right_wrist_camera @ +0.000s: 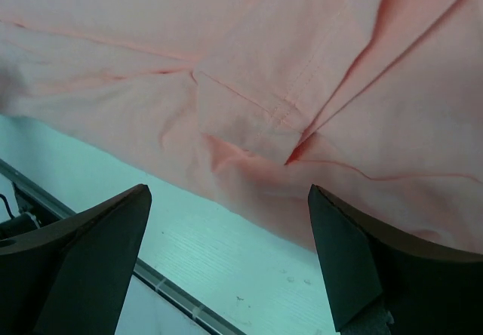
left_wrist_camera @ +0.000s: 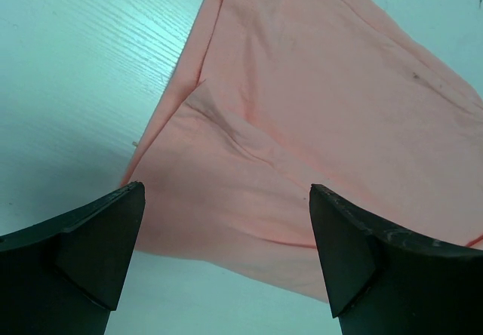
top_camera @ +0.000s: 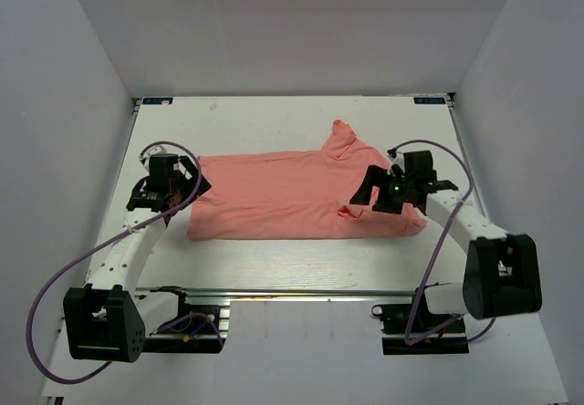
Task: Fold and stack the t-shirts
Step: Fold the flattened tshirt in 1/3 of the way
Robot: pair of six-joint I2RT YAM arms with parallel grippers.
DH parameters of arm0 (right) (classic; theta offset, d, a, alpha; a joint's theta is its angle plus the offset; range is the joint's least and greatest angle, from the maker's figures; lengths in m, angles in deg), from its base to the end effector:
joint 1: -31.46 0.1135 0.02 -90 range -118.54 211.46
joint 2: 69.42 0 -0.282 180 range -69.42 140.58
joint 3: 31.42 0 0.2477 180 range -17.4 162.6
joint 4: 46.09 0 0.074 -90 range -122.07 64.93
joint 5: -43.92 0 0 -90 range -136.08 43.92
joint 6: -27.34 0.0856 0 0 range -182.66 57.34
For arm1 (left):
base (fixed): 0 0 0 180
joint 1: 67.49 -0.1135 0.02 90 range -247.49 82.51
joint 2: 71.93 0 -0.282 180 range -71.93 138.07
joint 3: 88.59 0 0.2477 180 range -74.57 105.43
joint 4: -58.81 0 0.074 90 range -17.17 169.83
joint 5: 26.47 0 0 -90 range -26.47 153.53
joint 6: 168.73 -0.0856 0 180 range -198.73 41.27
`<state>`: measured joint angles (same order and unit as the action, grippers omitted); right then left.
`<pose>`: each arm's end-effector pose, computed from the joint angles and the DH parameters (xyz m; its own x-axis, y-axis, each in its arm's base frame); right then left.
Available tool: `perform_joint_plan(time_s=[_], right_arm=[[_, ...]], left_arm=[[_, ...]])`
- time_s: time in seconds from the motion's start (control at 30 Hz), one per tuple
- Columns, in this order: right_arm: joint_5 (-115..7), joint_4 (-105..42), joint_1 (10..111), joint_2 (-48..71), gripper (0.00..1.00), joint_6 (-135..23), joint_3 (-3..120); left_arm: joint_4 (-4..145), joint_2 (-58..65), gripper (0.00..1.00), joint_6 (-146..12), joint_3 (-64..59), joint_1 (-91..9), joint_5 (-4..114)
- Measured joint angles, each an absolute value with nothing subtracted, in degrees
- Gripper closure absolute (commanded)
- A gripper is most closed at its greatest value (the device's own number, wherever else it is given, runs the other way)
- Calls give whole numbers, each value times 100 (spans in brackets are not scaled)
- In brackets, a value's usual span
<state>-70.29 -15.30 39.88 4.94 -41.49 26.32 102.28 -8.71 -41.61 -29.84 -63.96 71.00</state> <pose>0.2760 0.0763 0.2023 -0.8265 0.2106 -0.5220 -0.1175 0.8424 0.5259 0.2465 -0.0041 0.2280 -0.5753 -0.5640 -0.5924 -0.4678 0.8210 -0.3273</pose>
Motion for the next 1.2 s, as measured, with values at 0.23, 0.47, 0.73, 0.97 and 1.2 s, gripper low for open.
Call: perform_joint_plan(time_s=[0.23,0.47,0.73,0.97,1.2], right_arm=[[-7000,-1820,4410,1299,11,-4050,2630],[-6980,-2218,4493,1777,19,-3893,2630],[-7059,-2434,4543,1952,60,-3882,2630],[-7199,-2629,4581,1952,63,-3788,2702],[-7247,-2863,4633,2359,94,-3740,3279]], left_arm=[[10298,-868,0,-4161,-2998,-6396,7102],[10320,-833,0,-4161,-2998,-6396,7102],[10328,-833,0,-4161,-2998,-6396,7082],[10328,-833,0,-4161,-2998,-6396,7063],[10324,-833,0,-4161,-2998,-6396,7052]])
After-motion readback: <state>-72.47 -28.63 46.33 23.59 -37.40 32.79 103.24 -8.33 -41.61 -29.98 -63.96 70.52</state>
